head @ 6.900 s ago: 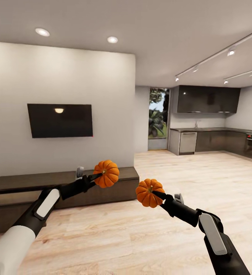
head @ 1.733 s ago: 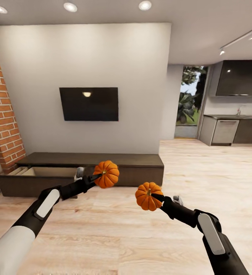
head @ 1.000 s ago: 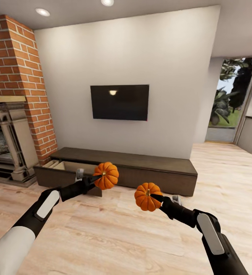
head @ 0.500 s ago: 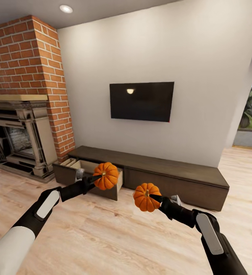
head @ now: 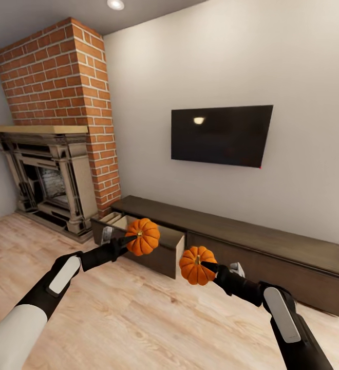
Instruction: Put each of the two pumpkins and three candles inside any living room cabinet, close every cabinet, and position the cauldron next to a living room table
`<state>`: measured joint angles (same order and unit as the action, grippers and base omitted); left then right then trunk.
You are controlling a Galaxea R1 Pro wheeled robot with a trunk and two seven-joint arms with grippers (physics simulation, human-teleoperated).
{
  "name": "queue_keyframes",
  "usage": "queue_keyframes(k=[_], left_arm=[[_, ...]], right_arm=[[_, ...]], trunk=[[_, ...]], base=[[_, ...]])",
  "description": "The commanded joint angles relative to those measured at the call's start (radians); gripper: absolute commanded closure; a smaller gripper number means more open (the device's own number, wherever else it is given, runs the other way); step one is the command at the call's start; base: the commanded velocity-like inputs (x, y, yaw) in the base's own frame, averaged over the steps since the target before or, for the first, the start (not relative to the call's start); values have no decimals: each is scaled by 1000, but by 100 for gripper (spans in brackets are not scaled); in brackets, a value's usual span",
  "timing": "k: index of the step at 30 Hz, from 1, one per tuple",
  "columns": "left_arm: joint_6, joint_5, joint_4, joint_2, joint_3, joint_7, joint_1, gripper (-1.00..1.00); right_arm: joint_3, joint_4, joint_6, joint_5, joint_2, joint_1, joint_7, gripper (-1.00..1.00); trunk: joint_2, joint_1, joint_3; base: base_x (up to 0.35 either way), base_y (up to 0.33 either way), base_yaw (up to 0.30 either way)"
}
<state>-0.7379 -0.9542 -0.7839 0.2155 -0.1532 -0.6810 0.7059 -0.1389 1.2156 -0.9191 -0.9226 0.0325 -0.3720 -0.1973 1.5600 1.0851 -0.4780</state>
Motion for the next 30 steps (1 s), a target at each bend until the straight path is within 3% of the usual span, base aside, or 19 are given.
queue_keyframes(k=[1,30], left_arm=[[-9,-18,0,1,-2,0,2,100],[-9,-18,0,1,-2,0,1,100]], right_arm=[[-2,1,-6,-7,0,-1,-10,100],[-1,2,-6,-7,-2,-1,-10,100]], trunk=[[1,1,-2],[1,1,-21]], base=[[334,68,260],[311,175,260]])
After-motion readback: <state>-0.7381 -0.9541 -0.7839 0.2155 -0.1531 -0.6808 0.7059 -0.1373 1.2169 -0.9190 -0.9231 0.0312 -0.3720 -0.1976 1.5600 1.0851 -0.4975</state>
